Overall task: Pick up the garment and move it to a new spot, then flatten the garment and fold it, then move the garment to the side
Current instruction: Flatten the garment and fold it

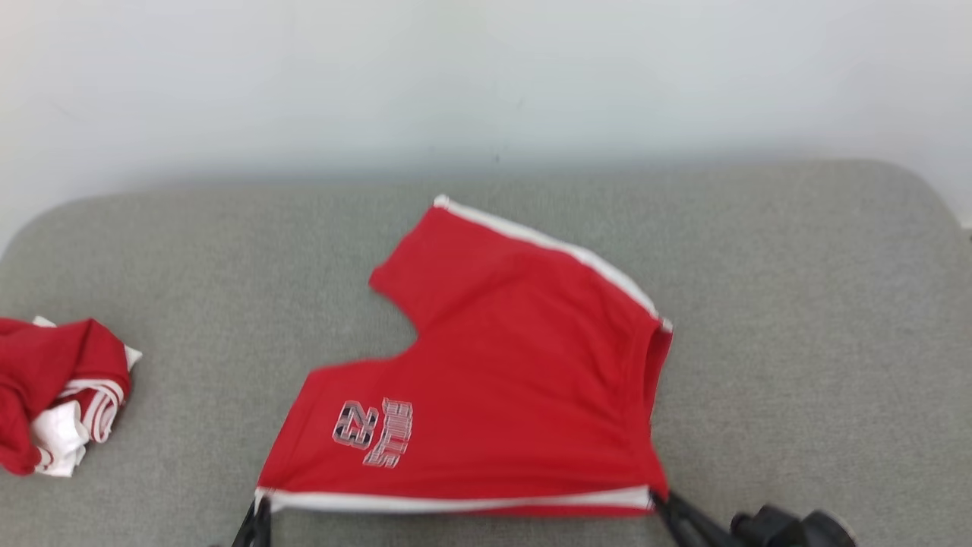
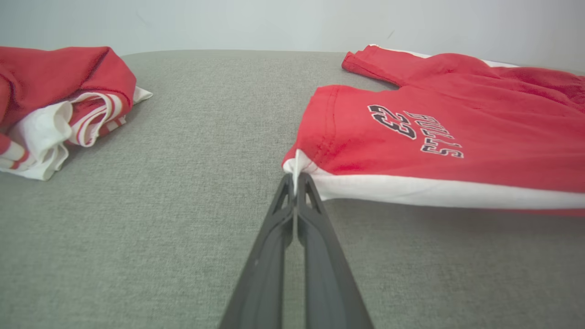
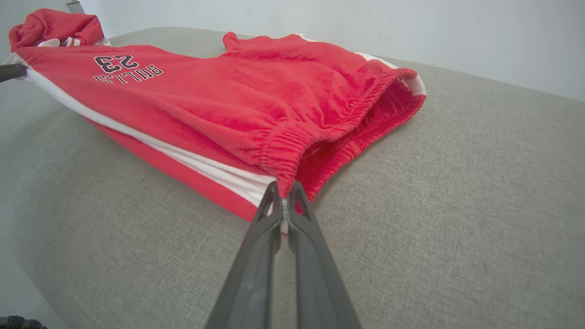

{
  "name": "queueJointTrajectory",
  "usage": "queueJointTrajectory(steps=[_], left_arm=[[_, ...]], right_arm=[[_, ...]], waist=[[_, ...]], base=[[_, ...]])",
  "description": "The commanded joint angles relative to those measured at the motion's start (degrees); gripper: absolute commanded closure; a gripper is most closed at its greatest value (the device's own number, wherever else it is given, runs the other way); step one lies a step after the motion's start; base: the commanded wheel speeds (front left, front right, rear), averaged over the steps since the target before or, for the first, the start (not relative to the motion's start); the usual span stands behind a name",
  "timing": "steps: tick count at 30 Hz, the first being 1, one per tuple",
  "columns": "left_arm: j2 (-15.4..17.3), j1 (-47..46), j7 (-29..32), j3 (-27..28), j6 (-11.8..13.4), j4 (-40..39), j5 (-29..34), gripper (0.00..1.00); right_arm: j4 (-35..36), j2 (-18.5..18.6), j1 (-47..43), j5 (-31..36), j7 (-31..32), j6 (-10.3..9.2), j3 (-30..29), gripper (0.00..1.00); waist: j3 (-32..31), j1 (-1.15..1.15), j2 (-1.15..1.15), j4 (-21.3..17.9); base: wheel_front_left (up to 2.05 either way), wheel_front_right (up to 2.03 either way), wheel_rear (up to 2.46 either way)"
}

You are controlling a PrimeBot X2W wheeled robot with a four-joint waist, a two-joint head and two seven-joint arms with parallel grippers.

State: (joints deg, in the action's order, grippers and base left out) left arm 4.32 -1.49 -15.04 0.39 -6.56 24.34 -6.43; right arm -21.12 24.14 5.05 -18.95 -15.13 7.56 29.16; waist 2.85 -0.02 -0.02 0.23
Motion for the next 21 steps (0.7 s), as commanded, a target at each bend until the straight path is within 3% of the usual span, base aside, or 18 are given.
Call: queueJointTrajectory(steps=[1, 11, 21], left_arm=[[0.00, 1.68, -0.21, 1.05, -0.13, 0.28, -0.49, 1.00], [-0.58, 8.12, -0.21, 4.57, -0.82, 2.68, -1.30, 1.00], [-0.58, 10.20, -0.21, 5.32, -0.78, 0.57, -0.38, 1.00]], right_arm=[[-0.38, 0.24, -1.17, -0.82, 0.01, -0.15, 1.05, 1.00], [-2.63, 0.65, -4.45, -2.86, 0.01, -0.15, 8.40, 1.00], [-4.26, 0.05, -5.49, -4.39, 0.01, -0.15, 8.93, 1.00]], waist=[[-4.43, 0.02, 0.02, -0.76], [-7.66, 0.02, 0.02, -2.05], [-8.07, 0.02, 0.02, -2.77]], base=[[0.00, 0.00, 0.00], [0.00, 0.00, 0.00], [0.00, 0.00, 0.00]])
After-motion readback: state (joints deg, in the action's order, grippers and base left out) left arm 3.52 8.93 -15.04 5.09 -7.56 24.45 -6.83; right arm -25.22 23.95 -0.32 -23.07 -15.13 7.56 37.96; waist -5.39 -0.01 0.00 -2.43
